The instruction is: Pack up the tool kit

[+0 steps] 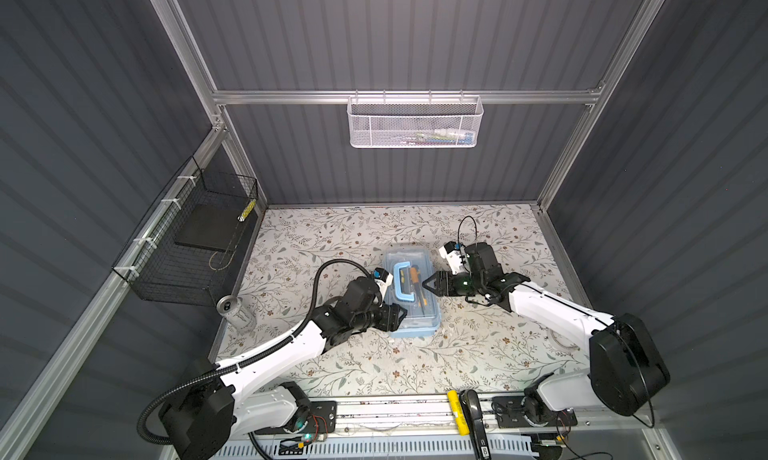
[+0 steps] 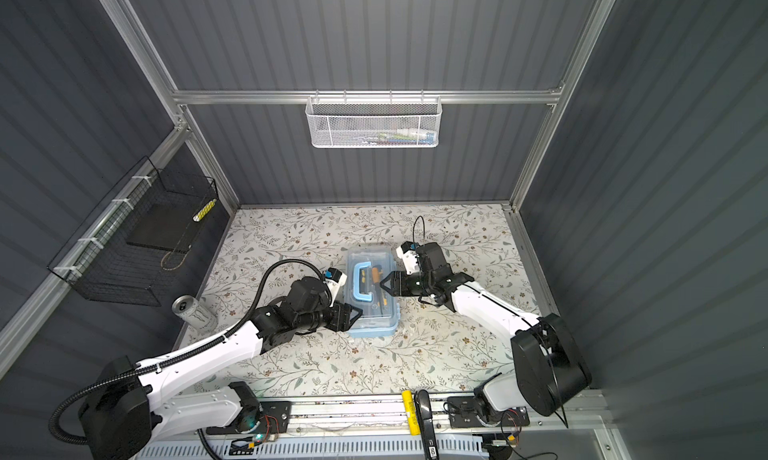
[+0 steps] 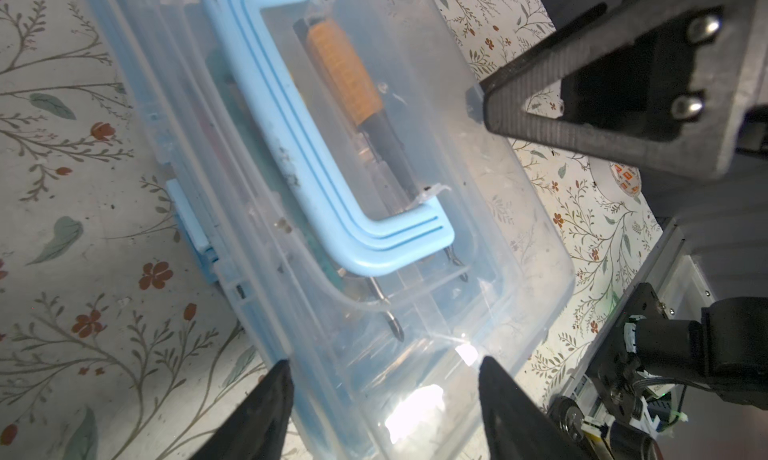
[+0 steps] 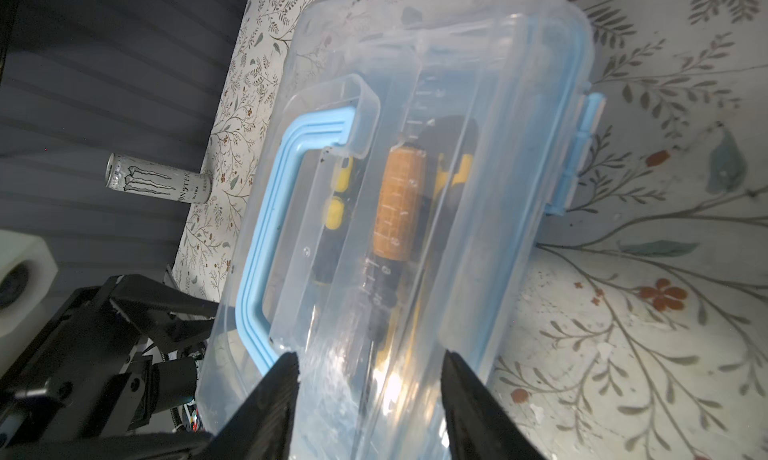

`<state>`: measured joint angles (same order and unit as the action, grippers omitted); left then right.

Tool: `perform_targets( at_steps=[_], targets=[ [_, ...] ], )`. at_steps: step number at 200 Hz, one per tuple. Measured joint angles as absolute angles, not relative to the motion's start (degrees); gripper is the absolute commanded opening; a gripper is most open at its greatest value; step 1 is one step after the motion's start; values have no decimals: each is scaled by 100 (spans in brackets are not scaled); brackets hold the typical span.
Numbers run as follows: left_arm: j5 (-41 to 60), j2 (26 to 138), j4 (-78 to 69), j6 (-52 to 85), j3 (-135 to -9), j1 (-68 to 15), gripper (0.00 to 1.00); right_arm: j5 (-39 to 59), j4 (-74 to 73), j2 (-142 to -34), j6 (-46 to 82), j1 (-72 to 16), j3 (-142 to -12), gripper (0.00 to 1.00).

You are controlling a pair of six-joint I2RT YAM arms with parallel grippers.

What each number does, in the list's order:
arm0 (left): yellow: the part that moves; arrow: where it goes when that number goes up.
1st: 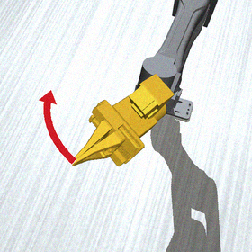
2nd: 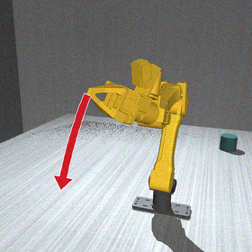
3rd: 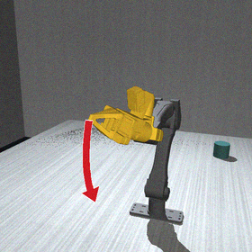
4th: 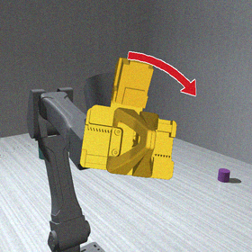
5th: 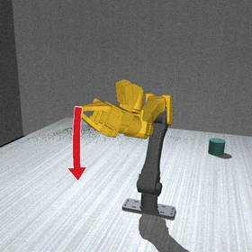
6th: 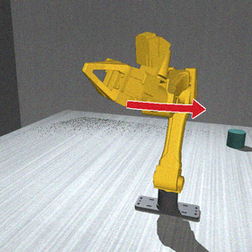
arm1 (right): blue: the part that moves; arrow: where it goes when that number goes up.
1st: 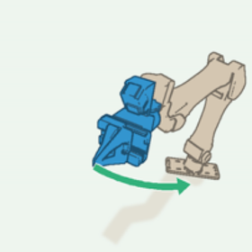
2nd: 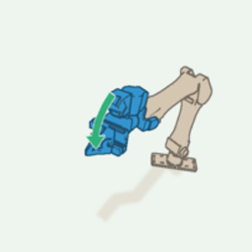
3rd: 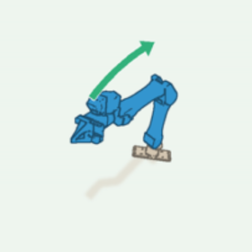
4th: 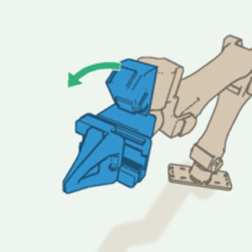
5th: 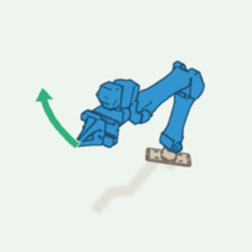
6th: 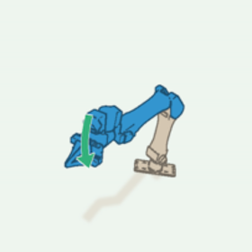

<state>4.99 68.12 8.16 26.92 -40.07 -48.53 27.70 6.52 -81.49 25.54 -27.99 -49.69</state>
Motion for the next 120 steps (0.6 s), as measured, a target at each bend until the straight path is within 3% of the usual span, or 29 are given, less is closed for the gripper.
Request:
perform_targets(
  at_steps=[49, 84, 120],
  targets=[
    [272, 7592, 888, 2733, -4580, -5599, 75, 2556, 1293, -8195, 1994, -2534, -5336, 59],
    [16, 7806, 1009, 2644, -4700, -5708, 99, 2698, 1581, -8169, 1778, -2440, -5454, 60],
    [-1059, 6934, 1406, 2447, -4622, -5708, 100, 3085, 1743, -8176, 1680, -2257, -5621, 59]
  ],
)
